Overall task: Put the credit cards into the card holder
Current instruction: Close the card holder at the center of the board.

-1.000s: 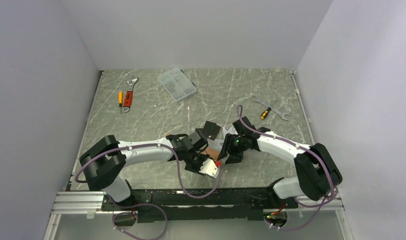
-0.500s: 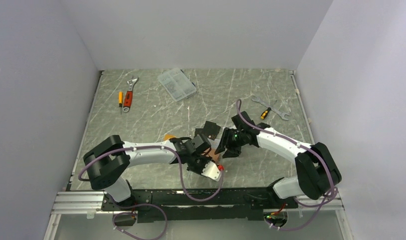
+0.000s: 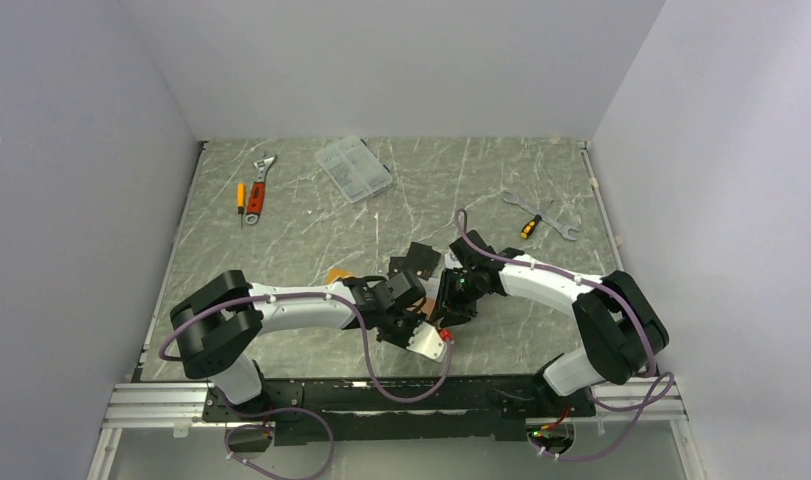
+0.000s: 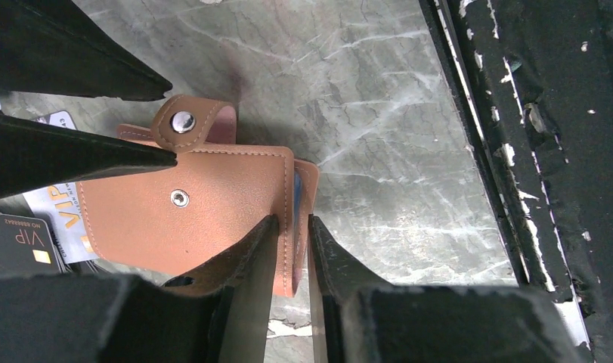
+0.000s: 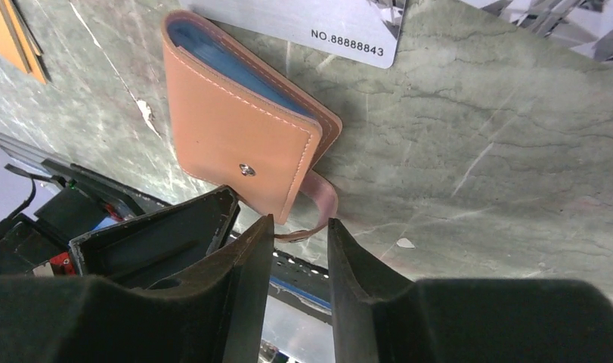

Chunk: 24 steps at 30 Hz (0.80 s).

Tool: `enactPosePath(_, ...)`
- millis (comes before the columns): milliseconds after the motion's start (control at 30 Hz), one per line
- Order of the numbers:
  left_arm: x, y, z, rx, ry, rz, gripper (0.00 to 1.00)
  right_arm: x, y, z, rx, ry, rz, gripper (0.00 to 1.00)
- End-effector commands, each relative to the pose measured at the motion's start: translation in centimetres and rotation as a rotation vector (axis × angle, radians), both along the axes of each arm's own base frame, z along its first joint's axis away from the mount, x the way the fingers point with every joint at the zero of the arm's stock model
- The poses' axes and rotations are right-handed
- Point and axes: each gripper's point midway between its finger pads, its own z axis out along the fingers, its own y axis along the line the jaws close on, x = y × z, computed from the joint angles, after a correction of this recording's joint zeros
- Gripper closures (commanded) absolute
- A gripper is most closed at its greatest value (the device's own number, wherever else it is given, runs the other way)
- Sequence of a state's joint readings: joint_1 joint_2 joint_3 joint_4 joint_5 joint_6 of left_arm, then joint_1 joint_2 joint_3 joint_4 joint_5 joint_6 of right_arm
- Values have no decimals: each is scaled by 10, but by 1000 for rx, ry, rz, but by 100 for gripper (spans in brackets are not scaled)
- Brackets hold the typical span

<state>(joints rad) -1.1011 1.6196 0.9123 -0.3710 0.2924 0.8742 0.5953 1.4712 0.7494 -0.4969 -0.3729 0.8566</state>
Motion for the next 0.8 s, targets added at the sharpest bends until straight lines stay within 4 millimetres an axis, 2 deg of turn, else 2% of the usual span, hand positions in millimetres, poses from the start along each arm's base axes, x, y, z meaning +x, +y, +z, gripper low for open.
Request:
enactPosePath(0,-3,18,-19,79,-7,12,73,0,4,5,-4,-4,18,67)
enactPosePath(167,-2,21,-18,90,-21,15,74,-3,0,4,-24,-1,25,76)
enactPosePath(267,0,22,-17,93,-30,24,74,-3,-7,7,-62,-13,29,77)
enactPosePath(433,0,19,-14,85,-29,26,75,1,-12,16,-139,-47,54,71)
enactPosePath(767,3,21,-13,73,-62,27,78,-11,-9,5,-190,-28,109,78)
